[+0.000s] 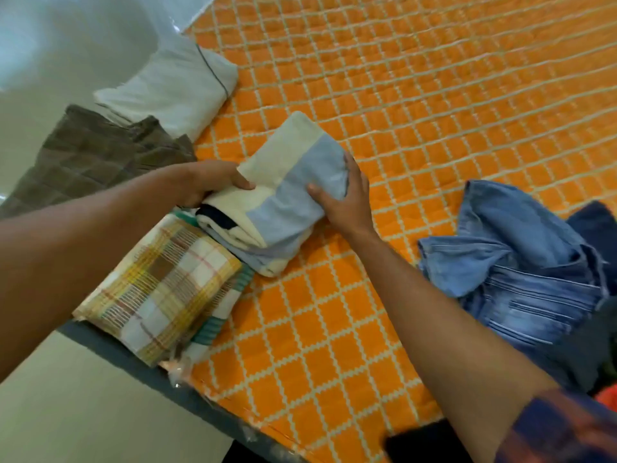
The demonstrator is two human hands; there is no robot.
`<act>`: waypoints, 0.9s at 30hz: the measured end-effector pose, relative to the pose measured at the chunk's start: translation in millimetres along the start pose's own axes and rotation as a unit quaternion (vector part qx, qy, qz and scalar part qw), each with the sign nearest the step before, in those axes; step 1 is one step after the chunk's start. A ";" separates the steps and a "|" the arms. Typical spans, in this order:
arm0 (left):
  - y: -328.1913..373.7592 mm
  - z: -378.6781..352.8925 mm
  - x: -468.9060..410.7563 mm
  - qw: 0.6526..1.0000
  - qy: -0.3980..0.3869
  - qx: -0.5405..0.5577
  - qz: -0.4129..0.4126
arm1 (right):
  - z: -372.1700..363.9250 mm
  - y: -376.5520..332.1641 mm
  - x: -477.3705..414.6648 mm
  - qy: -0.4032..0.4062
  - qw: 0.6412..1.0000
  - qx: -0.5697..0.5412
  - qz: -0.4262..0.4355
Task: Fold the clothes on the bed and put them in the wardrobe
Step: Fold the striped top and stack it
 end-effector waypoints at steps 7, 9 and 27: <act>-5.5 28.8 -12.5 0.994 0.042 -0.093 -0.028 | -54.3 -19.9 -19.8 0.120 0.978 -0.124 -0.119; -4.1 22.3 -10.4 0.988 0.022 -0.136 -0.071 | -60.7 -19.5 -17.2 0.135 0.972 -0.147 -0.126; -33.9 14.4 -24.1 0.845 0.207 -0.413 -0.268 | -132.4 -79.2 -71.7 0.134 0.954 -0.213 -0.165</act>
Point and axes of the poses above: each hand's wrist, its own x-axis away from the middle knuckle, its own z-axis out of the back of the hand, y = z × x, the point moved 3 cm from there along -x, towards the middle knuckle, and after that the axes turned 12 degrees about x, right-handed, at the moved point
